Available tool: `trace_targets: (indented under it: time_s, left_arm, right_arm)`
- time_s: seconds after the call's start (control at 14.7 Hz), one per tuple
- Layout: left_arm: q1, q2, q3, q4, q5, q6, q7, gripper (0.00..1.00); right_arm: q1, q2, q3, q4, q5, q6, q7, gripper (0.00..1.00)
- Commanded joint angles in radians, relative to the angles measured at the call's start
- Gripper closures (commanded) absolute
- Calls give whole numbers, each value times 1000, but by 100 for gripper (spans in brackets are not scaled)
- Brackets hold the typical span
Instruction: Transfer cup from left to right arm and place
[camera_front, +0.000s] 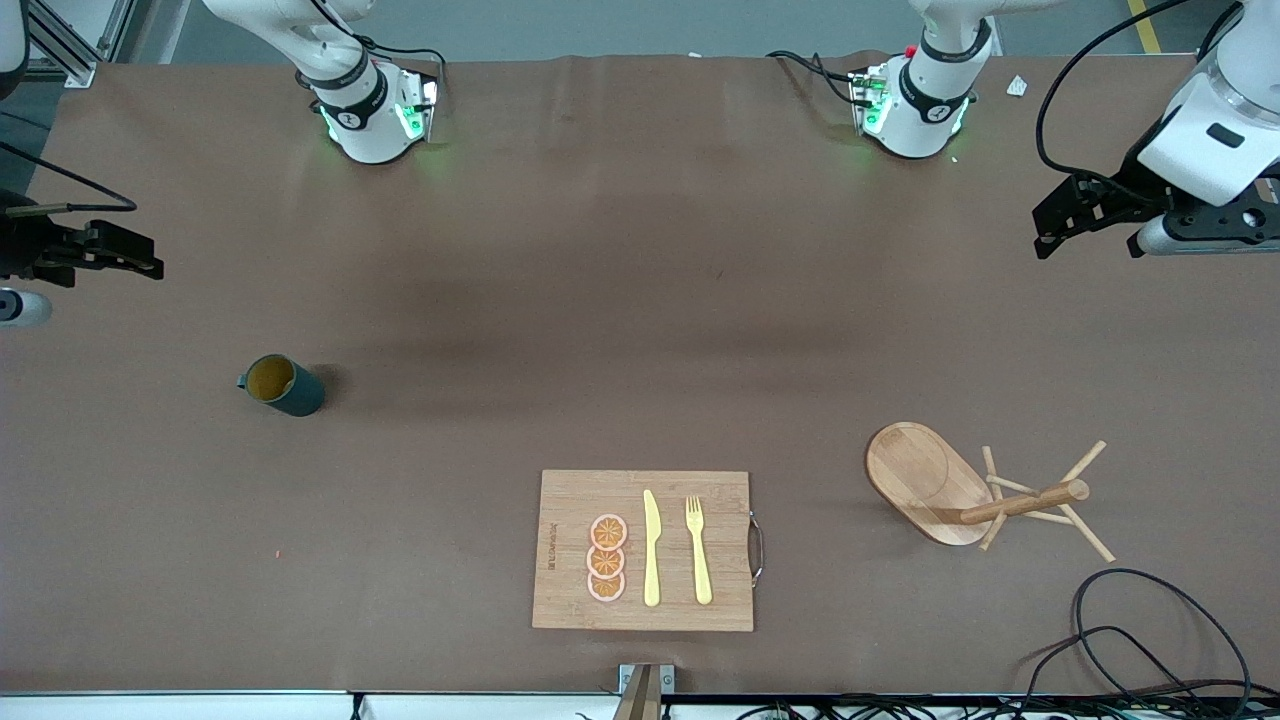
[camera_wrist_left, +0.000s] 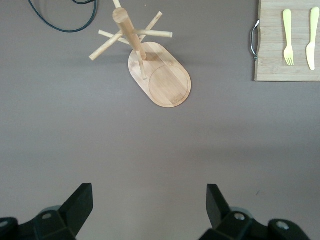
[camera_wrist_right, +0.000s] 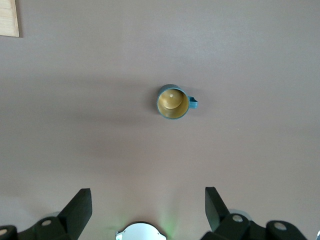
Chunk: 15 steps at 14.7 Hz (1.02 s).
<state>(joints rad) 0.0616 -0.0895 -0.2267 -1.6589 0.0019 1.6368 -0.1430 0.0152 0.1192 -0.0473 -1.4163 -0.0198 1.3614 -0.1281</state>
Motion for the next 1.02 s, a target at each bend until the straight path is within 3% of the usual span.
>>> trace_targets:
  time_s: [0.0,0.48,0.95]
  left_arm:
    - [3,-12,-8,-13,-22,15,16,0]
    - [-6,-10,-14,-13,-22,15,17,0]
    - [-3,-6,-14,-7,-22,12,55,0]
  right_arm:
    - [3,-85,0,-91,-15,15,8,0]
    - [-4,-173,-3,-105,-11,-2,10,0]
    - [-27,-177,1,-118,11,15,10,0]
